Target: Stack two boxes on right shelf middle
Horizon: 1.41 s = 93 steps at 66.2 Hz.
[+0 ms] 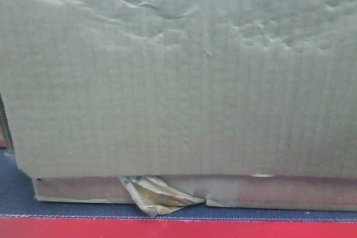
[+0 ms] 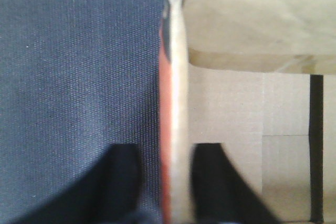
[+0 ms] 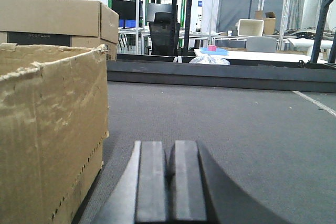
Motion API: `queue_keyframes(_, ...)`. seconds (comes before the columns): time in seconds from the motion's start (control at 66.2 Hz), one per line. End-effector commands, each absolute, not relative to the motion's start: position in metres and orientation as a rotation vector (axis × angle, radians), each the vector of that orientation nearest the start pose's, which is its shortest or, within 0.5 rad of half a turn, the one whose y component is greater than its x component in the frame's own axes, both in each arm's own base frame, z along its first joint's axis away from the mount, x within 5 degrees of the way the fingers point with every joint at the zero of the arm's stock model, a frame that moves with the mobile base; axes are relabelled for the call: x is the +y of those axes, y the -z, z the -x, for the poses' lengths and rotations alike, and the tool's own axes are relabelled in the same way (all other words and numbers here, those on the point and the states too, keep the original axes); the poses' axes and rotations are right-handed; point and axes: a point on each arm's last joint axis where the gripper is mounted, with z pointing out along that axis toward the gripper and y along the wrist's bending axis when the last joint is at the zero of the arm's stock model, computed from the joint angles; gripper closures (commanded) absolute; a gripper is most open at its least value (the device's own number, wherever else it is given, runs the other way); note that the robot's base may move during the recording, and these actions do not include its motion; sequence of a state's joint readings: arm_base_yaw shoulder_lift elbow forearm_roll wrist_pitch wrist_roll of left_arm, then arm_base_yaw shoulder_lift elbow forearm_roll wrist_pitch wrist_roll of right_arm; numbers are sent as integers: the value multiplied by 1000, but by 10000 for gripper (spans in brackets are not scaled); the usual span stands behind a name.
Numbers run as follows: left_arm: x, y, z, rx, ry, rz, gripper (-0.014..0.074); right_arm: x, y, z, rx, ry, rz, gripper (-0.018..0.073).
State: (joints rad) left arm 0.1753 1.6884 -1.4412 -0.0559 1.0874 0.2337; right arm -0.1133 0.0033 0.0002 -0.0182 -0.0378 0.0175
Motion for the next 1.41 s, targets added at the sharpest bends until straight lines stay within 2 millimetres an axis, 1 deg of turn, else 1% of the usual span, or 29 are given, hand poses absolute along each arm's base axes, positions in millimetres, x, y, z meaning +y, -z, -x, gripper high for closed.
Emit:
queue_keyframes(0.0,57,-298,-348,2800,-20,-55,661,-7,-218,-55,1429,93,-88,722)
queue_keyframes(0.015,57,-298,-348,2800,-20,-55,710,-7,-218,-55,1429,93,-88,722)
queue_keyframes(0.121,57,-309,-347,2773,-25,-44,707,-7,-218,-55,1429,93,-88,722)
queue_keyframes(0.212,57,-327,-346,2742,-41,-42,707,-7,-218,-55,1429,93,-88,722)
queue_keyframes(0.333,63,-369,-340,2633,-149,73,707,-7,-218,-55,1429,93,-88,722)
queue_keyframes(0.423,67,-407,-331,2527,-226,141,707,-7,-218,-55,1429,93,-88,722)
queue_keyframes(0.469,68,-428,-325,2464,-238,192,707,-7,-218,-55,1429,93,-88,722)
queue_keyframes(0.544,67,-455,-317,2389,-227,249,707,-7,-218,-55,1429,93,-88,722)
queue_keyframes(0.574,66,-469,-312,2335,-219,271,707,-7,-218,-55,1429,93,-88,722)
queue_keyframes(0.605,65,-477,-311,2305,-209,286,707,-7,-218,-55,1429,93,-88,722)
queue_keyframes(0.635,62,-491,-307,2252,-191,309,707,-7,-218,-55,1429,93,-88,722)
queue_keyframes(0.741,45,-521,-295,2133,-126,319,707,-7,-218,-55,1429,93,-88,722)
queue_keyframes(0.831,24,-540,-284,2062,-71,305,707,-7,-218,-55,1429,93,-88,722)
queue_keyframes(0.862,13,-545,-280,2041,-34,294,707,-7,-218,-55,1429,93,-88,722)
queue_keyframes(0.982,-31,-552,-271,2023,71,210,707,-7,-218,-55,1429,93,-88,722)
queue_keyframes(1.013,-45,-552,-269,2023,95,174,707,-7,-218,-55,1429,93,-88,722)
queue_keyframes(1.164,-100,-548,-264,2019,144,90,707,-7,-218,-55,1429,93,-88,722)
queue_keyframes(1.255,-125,-541,-261,2031,185,76,707,-7,-218,-55,1429,93,-88,722)
queue_keyframes(1.33,-144,-530,-260,2068,206,53,707,-7,-218,-55,1429,93,-88,722)
queue_keyframes(1.391,-157,-515,-260,2111,196,36,707,-7,-218,-55,1429,93,-88,722)
